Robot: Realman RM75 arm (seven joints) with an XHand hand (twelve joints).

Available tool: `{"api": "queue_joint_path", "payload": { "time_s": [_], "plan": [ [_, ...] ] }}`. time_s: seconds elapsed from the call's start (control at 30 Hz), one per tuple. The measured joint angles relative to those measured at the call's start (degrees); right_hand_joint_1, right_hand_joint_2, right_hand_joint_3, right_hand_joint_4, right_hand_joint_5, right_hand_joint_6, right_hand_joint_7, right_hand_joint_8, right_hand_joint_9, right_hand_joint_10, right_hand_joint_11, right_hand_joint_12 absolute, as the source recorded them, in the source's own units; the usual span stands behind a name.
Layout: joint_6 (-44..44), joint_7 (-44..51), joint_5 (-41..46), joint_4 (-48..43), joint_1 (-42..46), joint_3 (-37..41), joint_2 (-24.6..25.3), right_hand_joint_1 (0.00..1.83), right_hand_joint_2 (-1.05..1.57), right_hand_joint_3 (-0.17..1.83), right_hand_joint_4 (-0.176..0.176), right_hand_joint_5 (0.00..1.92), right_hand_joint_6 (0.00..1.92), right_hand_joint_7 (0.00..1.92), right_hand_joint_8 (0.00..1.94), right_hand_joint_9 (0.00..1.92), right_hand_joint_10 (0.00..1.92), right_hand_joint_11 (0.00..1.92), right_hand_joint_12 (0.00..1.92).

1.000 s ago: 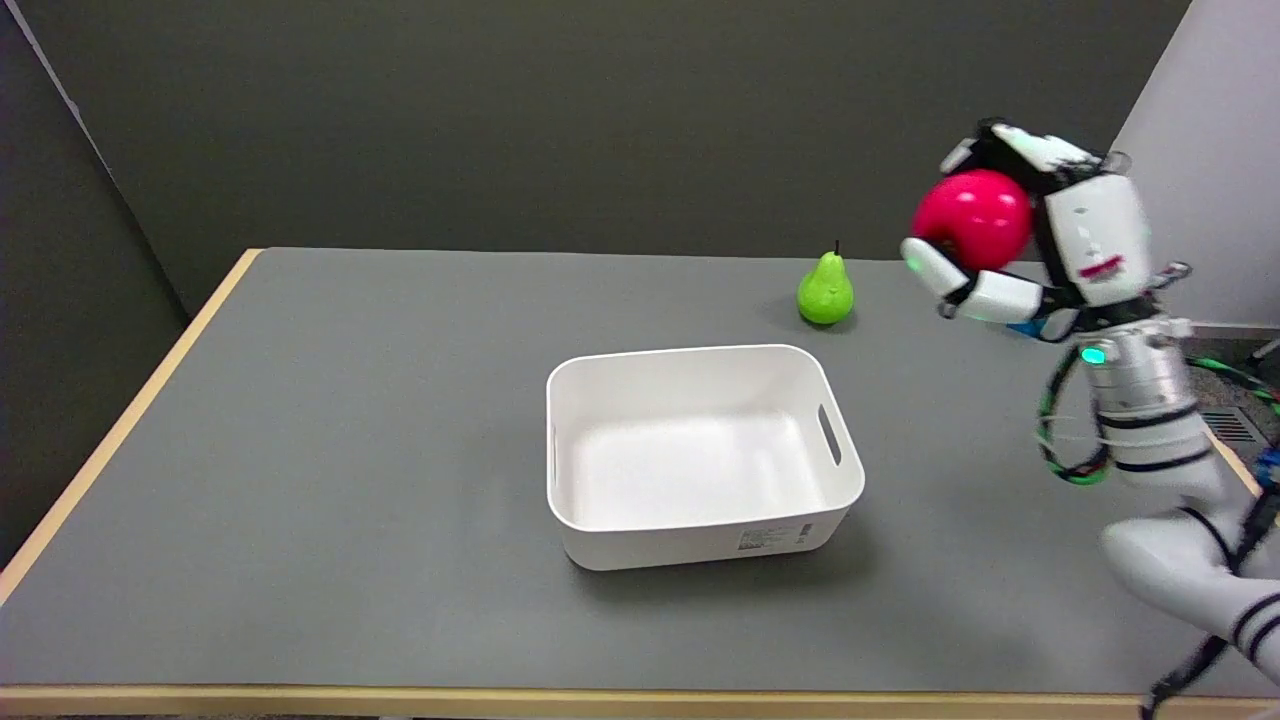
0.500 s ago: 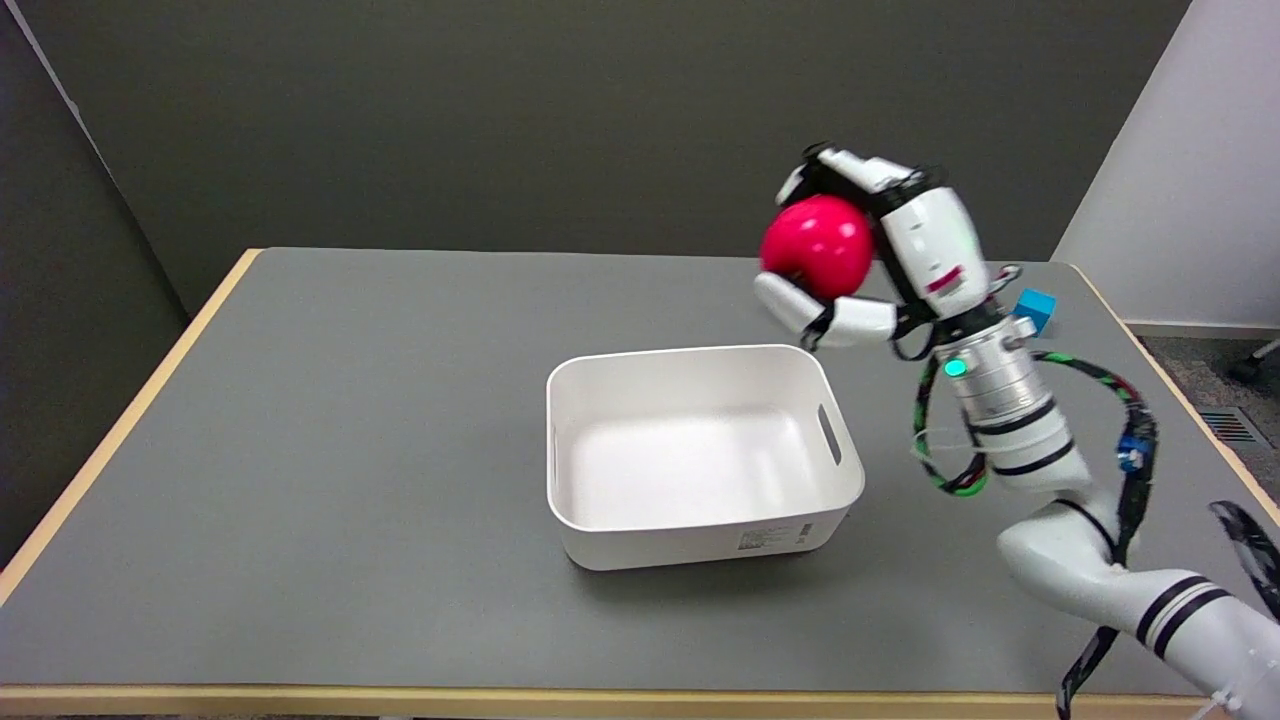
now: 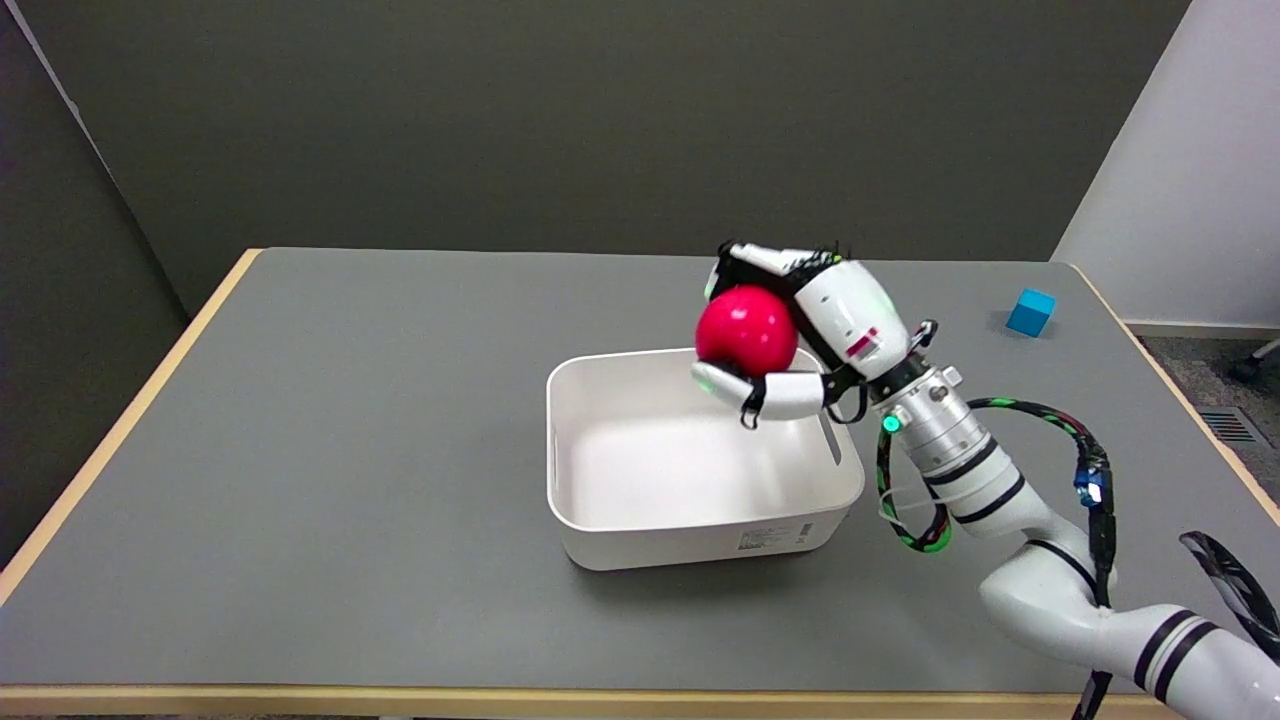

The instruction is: Place the red apple into the white box.

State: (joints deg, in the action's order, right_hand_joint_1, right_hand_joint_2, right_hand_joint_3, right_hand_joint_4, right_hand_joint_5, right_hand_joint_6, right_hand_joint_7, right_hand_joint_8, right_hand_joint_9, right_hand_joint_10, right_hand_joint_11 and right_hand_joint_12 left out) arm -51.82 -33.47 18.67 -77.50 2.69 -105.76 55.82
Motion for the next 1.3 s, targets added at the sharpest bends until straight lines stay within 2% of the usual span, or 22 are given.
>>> {"api": "queue_joint_path", "payload": {
  "time_s": [0.27, 0.37, 0.43, 0.47, 0.5, 0.53, 0.57, 0.6, 0.67, 0.73, 0.8, 0.87, 0.93, 1.0, 1.1, 1.2, 1.23, 1.3],
  "plan": [
    [6.4, 1.2, -2.7, -1.6, 1.8, 0.1, -1.4, 1.0, 0.78, 0.83, 0.049, 0.87, 1.92, 0.84, 1.94, 0.97, 1.92, 0.81, 1.92],
    [8.4, 1.5, -3.6, -2.1, 2.3, 0.3, -1.8, 1.01, 0.8, 0.76, 0.043, 0.87, 1.92, 0.84, 1.94, 0.98, 1.92, 0.78, 1.92],
    [9.4, 1.7, -4.0, -2.3, 2.5, 0.4, -1.9, 0.99, 0.87, 0.82, -0.023, 0.78, 1.61, 0.82, 1.94, 0.87, 1.92, 0.5, 1.92],
    [9.9, 1.8, -4.2, -2.5, 2.7, 0.4, -2.0, 0.94, 0.96, 0.66, 0.054, 0.73, 1.57, 0.78, 1.55, 0.75, 1.64, 0.44, 1.79],
    [10.3, 1.8, -4.4, -2.6, 2.9, 0.5, -2.1, 0.87, 1.06, 0.48, 0.15, 0.68, 1.55, 0.74, 1.09, 0.63, 1.31, 0.39, 1.64],
    [10.7, 1.9, -4.4, -2.7, 3.1, 0.6, -2.2, 0.67, 0.94, 0.59, 0.149, 0.55, 1.22, 0.52, 0.71, 0.37, 0.96, 0.23, 1.37],
    [11.1, 1.9, -4.5, -2.8, 3.3, 0.8, -2.2, 0.47, 0.77, 0.78, 0.119, 0.41, 0.85, 0.28, 0.42, 0.12, 0.67, 0.05, 1.11],
    [11.4, 2.0, -4.5, -2.9, 3.6, 1.0, -2.2, 0.4, 0.71, 0.83, 0.11, 0.36, 0.69, 0.18, 0.31, 0.03, 0.53, 0.0, 0.98],
    [12.1, 2.1, -4.5, -3.3, 4.1, 1.4, -2.2, 0.38, 0.7, 0.82, 0.118, 0.31, 0.58, 0.09, 0.24, 0.0, 0.33, 0.0, 0.79],
    [12.7, 2.2, -4.5, -3.7, 4.6, 1.9, -2.2, 0.37, 0.68, 0.83, 0.135, 0.27, 0.55, 0.0, 0.06, 0.0, 0.02, 0.0, 0.47],
    [13.4, 2.3, -4.4, -4.1, 5.2, 2.5, -2.2, 0.38, 0.64, 0.89, 0.142, 0.26, 0.57, 0.0, 0.0, 0.0, 0.0, 0.0, 0.42],
    [13.9, 2.4, -4.3, -4.4, 5.6, 3.0, -2.2, 0.38, 0.68, 0.76, 0.145, 0.28, 0.5, 0.0, 0.0, 0.0, 0.0, 0.0, 0.36],
    [14.2, 2.5, -4.3, -4.8, 6.0, 3.4, -2.2, 0.37, 0.67, 0.76, 0.142, 0.27, 0.48, 0.0, 0.0, 0.0, 0.0, 0.0, 0.35],
    [14.6, 2.5, -4.2, -5.1, 6.3, 3.9, -2.1, 0.33, 0.59, 0.88, 0.135, 0.22, 0.5, 0.0, 0.0, 0.0, 0.0, 0.0, 0.35],
    [15.0, 2.5, -4.0, -5.6, 6.7, 4.5, -2.1, 0.33, 0.65, 0.76, 0.13, 0.24, 0.41, 0.0, 0.0, 0.0, 0.0, 0.0, 0.33],
    [15.3, 2.5, -3.7, -6.0, 7.0, 5.0, -2.1, 0.31, 0.64, 0.75, 0.117, 0.21, 0.37, 0.0, 0.0, 0.0, 0.0, 0.0, 0.34],
    [15.4, 2.3, -3.3, -6.2, 7.1, 5.2, -2.2, 0.3, 0.62, 0.77, 0.105, 0.18, 0.35, 0.0, 0.0, 0.0, 0.0, 0.0, 0.34],
    [15.6, 1.8, -2.6, -6.5, 7.3, 5.5, -2.3, 0.28, 0.54, 0.87, 0.044, 0.05, 0.22, 0.0, 0.0, 0.0, 0.0, 0.0, 0.33]
  ]
}}
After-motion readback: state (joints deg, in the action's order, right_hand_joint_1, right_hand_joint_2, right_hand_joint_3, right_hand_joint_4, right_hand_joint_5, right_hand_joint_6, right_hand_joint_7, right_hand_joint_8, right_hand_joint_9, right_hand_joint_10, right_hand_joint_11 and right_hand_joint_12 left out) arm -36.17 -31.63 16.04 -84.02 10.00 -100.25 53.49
